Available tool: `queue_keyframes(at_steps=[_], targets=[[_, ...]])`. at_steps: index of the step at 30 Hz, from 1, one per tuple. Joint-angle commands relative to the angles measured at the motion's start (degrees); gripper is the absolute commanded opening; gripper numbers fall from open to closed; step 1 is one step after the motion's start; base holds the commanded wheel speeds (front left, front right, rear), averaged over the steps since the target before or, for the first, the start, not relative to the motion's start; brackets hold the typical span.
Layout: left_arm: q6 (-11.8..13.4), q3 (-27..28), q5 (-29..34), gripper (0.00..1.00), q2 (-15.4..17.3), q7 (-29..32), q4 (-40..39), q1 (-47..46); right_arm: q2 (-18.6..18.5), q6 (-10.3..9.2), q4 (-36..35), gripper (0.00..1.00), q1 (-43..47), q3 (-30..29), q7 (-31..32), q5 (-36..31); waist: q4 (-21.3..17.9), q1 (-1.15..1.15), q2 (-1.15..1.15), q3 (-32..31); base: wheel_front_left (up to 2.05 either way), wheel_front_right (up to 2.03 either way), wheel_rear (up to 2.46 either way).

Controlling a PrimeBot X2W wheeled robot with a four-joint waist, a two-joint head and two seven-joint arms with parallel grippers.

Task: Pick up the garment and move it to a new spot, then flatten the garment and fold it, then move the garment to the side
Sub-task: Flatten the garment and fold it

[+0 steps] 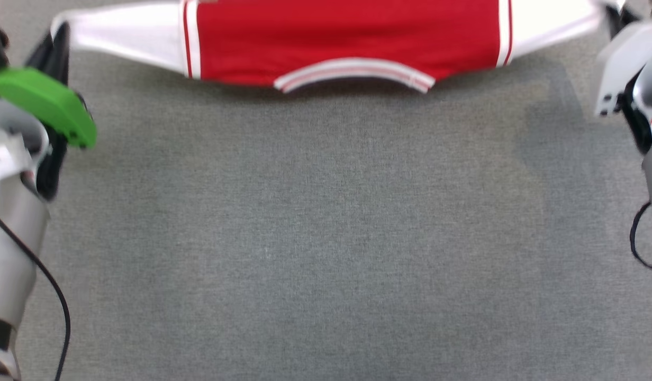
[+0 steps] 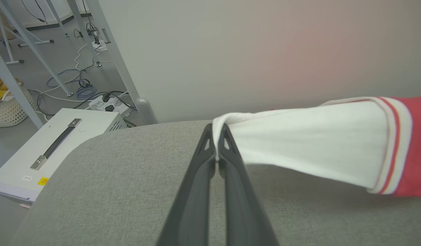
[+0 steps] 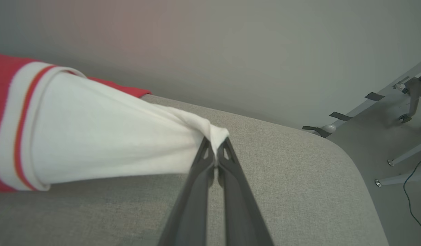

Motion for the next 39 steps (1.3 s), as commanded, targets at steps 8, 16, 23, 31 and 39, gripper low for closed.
queue_keyframes(at_steps=[8,16,23,31,39], targets=[[1.7,-3.0,-0.7,0.00,1.8,3.6,-3.0,13.9,-5.2,-0.12,-2.0,0.00,11.8,7.0,6.4,11.9,1.5,0.00,0.00,-10.8,0.00,0.00,0.00],[4.4,-4.8,-2.6,0.00,3.5,10.1,-10.3,25.7,-9.5,-0.12,-9.1,0.00,24.0,9.7,16.0,23.3,1.8,0.00,0.00,-14.9,0.00,0.00,0.00],[8.4,-5.2,-5.7,0.00,7.1,15.9,-21.5,37.9,-13.0,-0.12,-20.9,0.00,37.1,7.7,24.8,32.4,2.0,0.00,0.00,-18.5,0.00,0.00,0.00],[13.7,-4.6,-8.8,0.00,11.7,20.8,-36.8,48.5,-13.5,-0.12,-32.7,0.00,50.1,-0.2,34.0,34.2,2.1,0.00,0.00,-19.7,0.00,0.00,0.00],[16.8,-5.5,-9.2,0.00,13.9,25.0,-48.8,51.6,-10.1,-0.12,-41.6,0.11,57.1,-7.4,40.1,32.4,2.9,0.00,0.00,-17.3,0.00,0.00,0.00]])
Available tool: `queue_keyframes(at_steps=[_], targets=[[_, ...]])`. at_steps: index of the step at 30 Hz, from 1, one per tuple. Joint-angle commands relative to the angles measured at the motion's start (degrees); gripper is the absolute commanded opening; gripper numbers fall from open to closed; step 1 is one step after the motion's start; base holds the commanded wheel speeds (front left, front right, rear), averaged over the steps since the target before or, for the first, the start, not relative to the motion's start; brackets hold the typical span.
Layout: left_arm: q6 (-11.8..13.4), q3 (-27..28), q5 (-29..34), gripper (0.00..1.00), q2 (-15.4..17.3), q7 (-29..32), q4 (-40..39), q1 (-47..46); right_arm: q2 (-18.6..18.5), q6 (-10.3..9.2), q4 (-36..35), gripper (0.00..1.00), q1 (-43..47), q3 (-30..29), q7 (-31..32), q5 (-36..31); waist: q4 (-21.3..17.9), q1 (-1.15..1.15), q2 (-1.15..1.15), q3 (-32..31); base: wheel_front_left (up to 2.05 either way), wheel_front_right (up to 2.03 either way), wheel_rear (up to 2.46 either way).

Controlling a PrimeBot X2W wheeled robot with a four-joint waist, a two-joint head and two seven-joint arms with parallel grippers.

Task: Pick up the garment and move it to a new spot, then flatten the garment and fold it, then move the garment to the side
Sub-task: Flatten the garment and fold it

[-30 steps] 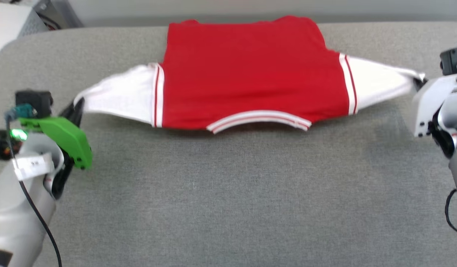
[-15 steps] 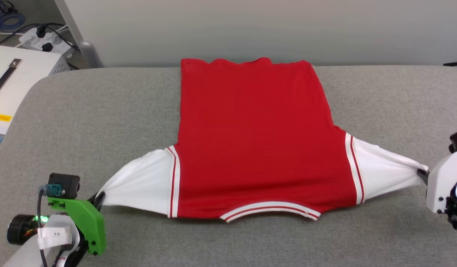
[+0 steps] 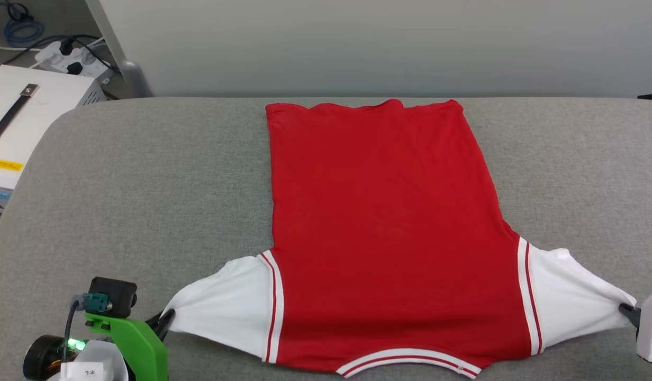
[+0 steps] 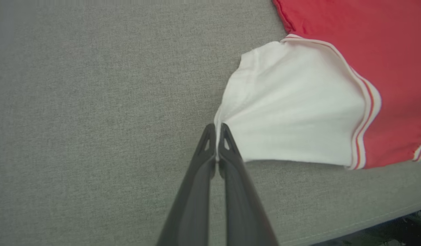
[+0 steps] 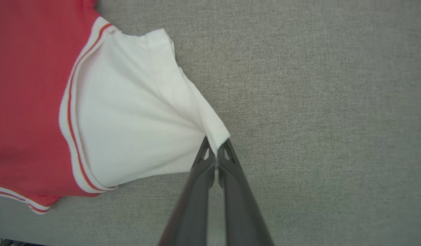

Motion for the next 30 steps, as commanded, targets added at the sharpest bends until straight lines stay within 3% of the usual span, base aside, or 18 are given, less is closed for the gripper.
queue_keyframes(at_steps=[1,2,3,11,16,21,30], targets=[[0.7,0.0,0.6,0.00,1.1,0.1,-1.2,0.3,0.2,-0.12,-1.6,0.56,0.4,-1.1,0.5,-0.6,0.4,0.01,0.00,1.5,0.00,0.00,0.00],[0.9,0.1,0.5,0.00,1.0,0.3,-2.5,-0.1,0.6,-0.12,-3.0,0.56,0.2,-1.7,0.9,-0.9,0.7,0.01,0.00,2.3,0.00,0.00,0.00],[0.9,0.1,0.3,0.00,0.8,0.7,-3.6,-0.3,0.8,-0.12,-4.2,1.00,0.0,-1.8,1.5,-1.0,0.9,0.01,0.00,2.9,0.00,0.00,0.00],[1.9,0.8,0.6,0.00,2.2,3.0,-14.6,-2.6,1.7,-0.12,-17.2,1.00,-10.0,-3.0,6.8,-0.2,3.6,0.01,0.00,12.0,0.00,0.00,0.00],[1.8,1.1,0.6,0.00,2.8,4.1,-21.1,-4.1,1.6,-0.12,-20.9,1.00,-20.4,-1.9,12.9,-0.4,6.9,0.01,0.00,18.5,0.00,0.00,0.00],[1.2,0.8,1.7,0.00,2.9,4.7,-25.3,-6.3,0.3,-0.12,-17.2,1.00,-32.6,-0.3,19.7,-2.7,10.9,0.01,0.00,24.1,0.00,0.00,0.00],[-0.4,-0.6,3.3,0.00,1.5,4.9,-29.3,-9.3,-3.2,-0.12,-4.1,1.00,-49.2,2.1,24.9,-9.2,17.6,0.01,0.00,30.3,0.00,0.00,0.00]])
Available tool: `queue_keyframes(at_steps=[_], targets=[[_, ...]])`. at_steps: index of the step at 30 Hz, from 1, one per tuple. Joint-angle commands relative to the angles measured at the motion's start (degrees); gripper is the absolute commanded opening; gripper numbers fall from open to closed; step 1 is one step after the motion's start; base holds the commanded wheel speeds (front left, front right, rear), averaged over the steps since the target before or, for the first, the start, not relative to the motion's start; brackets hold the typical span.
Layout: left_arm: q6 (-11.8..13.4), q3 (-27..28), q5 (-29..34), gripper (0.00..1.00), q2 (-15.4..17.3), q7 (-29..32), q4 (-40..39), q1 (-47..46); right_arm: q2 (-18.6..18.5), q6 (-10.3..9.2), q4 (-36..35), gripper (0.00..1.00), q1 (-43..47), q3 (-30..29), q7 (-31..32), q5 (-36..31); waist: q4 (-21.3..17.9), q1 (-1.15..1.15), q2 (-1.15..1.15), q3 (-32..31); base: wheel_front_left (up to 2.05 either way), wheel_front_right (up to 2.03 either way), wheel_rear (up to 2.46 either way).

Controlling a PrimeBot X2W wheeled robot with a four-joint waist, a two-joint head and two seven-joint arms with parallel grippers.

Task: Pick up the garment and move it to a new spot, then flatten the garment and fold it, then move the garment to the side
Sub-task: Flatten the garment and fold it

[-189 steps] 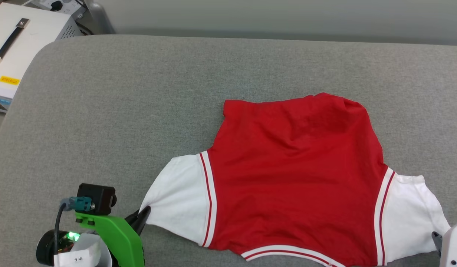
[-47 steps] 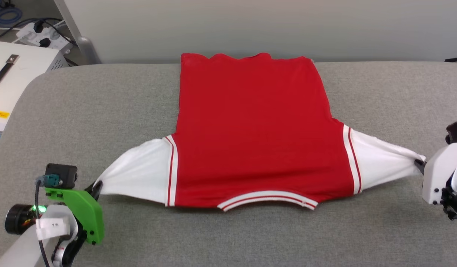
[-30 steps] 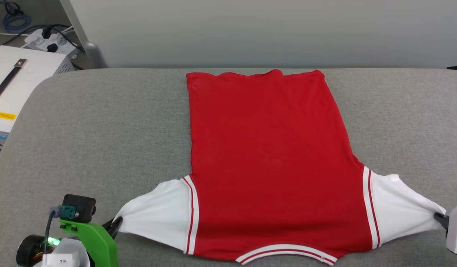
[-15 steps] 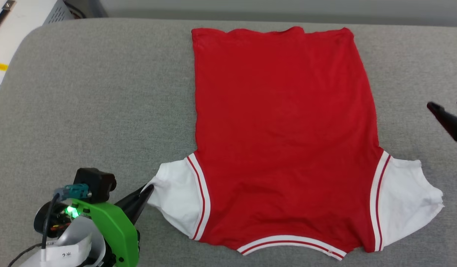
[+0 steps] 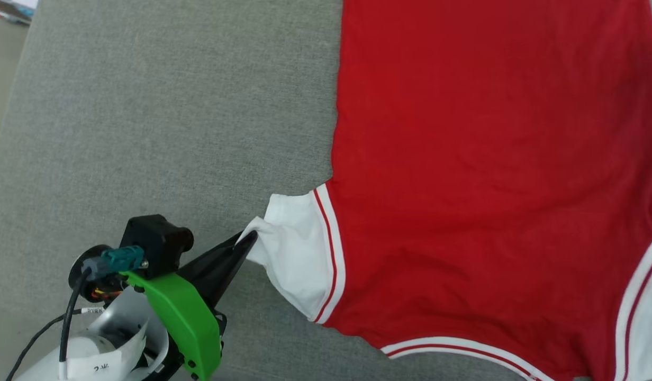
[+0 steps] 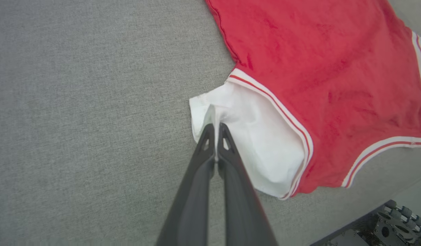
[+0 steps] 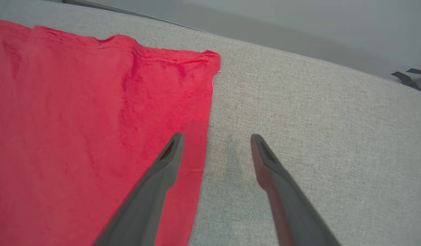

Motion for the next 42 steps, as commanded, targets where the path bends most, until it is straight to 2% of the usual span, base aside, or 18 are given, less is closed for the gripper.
queue_keyframes(at_steps=[1,10,23,24,25,34,42], targets=[[-0.3,-0.2,1.2,0.00,-0.4,0.0,-0.3,-1.2,-0.3,-0.04,1.9,1.00,-2.6,-0.2,1.1,-1.0,6.7,0.00,0.00,6.4,0.00,0.00,0.00],[-3.6,-1.8,1.4,0.00,-2.5,-1.7,1.2,-3.4,-2.9,-0.04,10.1,1.00,-11.0,-2.4,4.4,-6.2,12.5,0.00,0.00,10.4,0.00,0.00,0.00],[-4.9,-1.8,1.0,0.00,-4.2,-4.1,4.0,-4.3,-2.0,-0.04,14.5,1.00,-9.5,-3.7,7.8,-8.0,14.5,0.00,0.00,11.3,0.00,0.00,0.00],[-4.9,-1.8,1.0,0.00,-4.2,-4.2,4.1,-4.4,-2.0,-0.04,14.3,0.44,-9.0,-3.7,8.1,-8.0,14.6,0.00,0.00,11.3,0.00,0.00,0.00],[-4.8,-1.7,1.1,0.00,-4.2,-4.3,4.2,-4.4,-2.1,-0.04,14.1,0.01,-8.5,-3.6,8.5,-7.9,14.6,0.00,0.00,11.3,0.00,0.00,0.00],[-4.3,-1.3,1.2,0.00,-4.3,-4.9,5.1,-4.5,-2.9,-0.04,12.4,0.00,-5.1,-3.9,7.4,-7.2,13.4,0.00,0.00,9.3,0.00,0.00,0.00],[-2.7,-0.8,1.0,0.00,-3.9,-4.6,5.9,-3.7,-2.6,-0.04,13.1,0.00,-0.9,-3.9,4.5,-6.2,10.0,0.00,0.00,3.7,0.00,0.00,0.00]])
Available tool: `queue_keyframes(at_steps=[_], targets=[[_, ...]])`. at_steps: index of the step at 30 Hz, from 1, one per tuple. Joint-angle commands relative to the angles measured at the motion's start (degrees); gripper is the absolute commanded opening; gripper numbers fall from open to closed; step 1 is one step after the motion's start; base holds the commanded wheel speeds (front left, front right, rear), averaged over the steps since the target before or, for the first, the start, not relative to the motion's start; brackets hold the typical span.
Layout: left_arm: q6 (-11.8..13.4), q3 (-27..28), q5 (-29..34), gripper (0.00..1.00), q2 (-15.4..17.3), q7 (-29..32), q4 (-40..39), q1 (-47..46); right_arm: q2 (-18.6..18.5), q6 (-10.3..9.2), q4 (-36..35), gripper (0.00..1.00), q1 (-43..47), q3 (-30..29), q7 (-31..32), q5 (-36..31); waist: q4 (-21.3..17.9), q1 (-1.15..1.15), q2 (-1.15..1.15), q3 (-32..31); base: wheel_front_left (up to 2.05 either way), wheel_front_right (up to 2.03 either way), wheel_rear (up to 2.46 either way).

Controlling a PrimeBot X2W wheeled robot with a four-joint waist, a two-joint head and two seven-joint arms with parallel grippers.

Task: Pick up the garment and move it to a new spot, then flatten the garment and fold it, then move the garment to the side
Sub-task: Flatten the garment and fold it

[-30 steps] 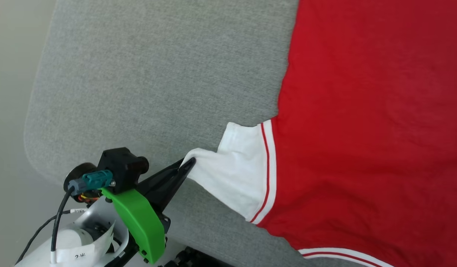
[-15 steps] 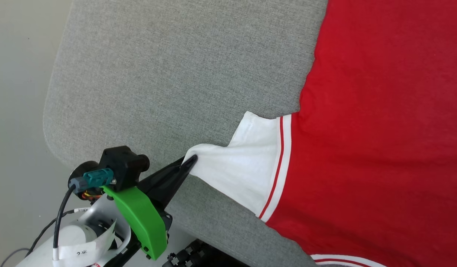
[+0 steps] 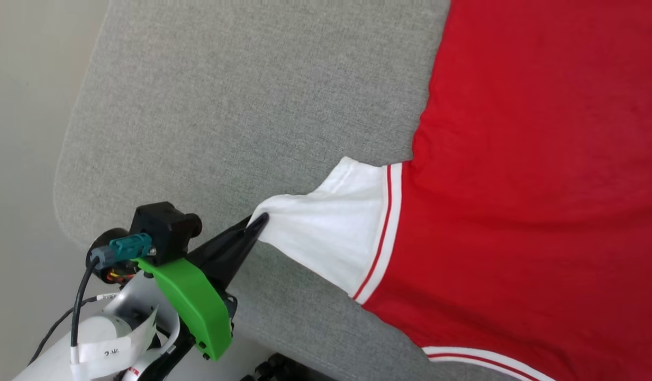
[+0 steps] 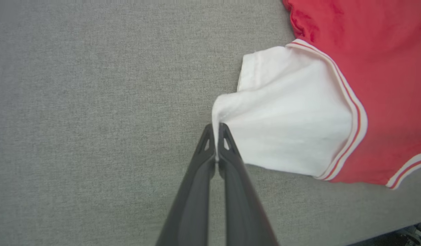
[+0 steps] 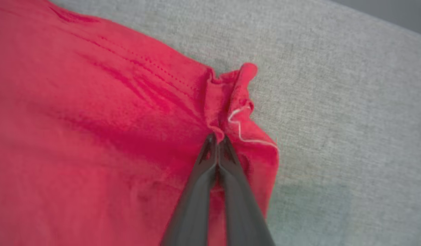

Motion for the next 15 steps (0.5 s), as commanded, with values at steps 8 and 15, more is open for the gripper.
queue_keyframes(at_steps=[8,15], targets=[[2.6,0.0,-0.9,0.00,0.3,0.2,2.9,2.2,1.2,-0.04,1.4,0.00,12.0,-1.2,-2.0,1.4,-6.0,0.00,0.00,-11.1,0.00,0.00,0.00],[4.8,0.0,-2.1,0.00,0.2,0.2,4.1,5.6,3.4,-0.04,-1.9,0.00,23.1,-2.3,-4.0,2.9,-10.2,0.00,0.00,-18.7,0.00,0.00,0.00]])
